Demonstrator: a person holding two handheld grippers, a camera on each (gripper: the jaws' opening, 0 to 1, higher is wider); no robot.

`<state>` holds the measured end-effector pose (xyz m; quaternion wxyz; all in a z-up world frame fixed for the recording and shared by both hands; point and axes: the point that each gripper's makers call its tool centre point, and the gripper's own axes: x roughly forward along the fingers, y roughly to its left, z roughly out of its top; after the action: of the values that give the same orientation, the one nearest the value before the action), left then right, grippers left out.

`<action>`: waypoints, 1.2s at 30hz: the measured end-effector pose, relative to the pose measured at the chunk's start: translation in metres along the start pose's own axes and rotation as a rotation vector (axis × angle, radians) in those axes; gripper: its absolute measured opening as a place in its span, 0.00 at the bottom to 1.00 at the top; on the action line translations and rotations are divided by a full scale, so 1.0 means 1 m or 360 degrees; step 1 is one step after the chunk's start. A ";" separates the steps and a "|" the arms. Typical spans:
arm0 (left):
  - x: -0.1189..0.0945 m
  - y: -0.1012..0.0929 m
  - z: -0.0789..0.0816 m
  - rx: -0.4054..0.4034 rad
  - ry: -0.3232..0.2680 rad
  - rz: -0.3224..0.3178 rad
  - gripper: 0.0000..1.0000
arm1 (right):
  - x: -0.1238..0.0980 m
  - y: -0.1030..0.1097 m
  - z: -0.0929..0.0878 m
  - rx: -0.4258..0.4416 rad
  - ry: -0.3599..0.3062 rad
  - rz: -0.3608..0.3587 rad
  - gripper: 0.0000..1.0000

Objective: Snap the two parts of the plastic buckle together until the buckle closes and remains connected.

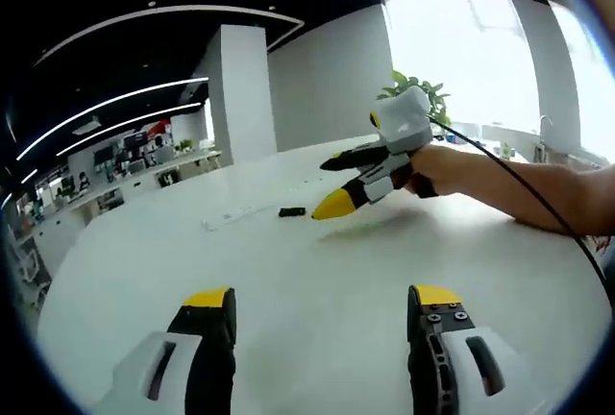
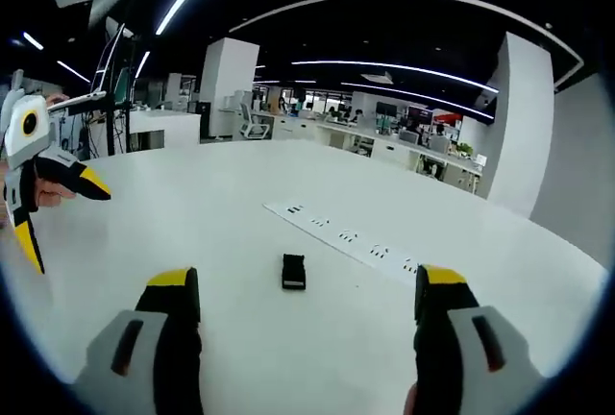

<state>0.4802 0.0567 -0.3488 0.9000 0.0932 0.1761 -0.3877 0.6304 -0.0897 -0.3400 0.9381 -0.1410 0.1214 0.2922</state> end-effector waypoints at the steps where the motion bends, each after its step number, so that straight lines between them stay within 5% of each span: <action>1: 0.000 0.000 0.001 0.0005 -0.0009 -0.0001 0.72 | -0.001 -0.001 -0.001 0.0005 0.0001 0.0000 0.94; 9: 0.000 0.008 -0.003 -0.0115 -0.0010 0.0072 0.89 | -0.015 0.001 -0.015 0.0052 0.0042 -0.0011 0.98; 36: 0.002 0.014 -0.001 -0.0141 -0.0048 0.0054 0.92 | -0.043 0.008 0.002 0.0107 -0.0082 -0.0116 0.95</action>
<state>0.4915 0.0650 -0.3501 0.9122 0.0503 0.1779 -0.3657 0.5922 -0.1049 -0.3262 0.9551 -0.1062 0.1018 0.2572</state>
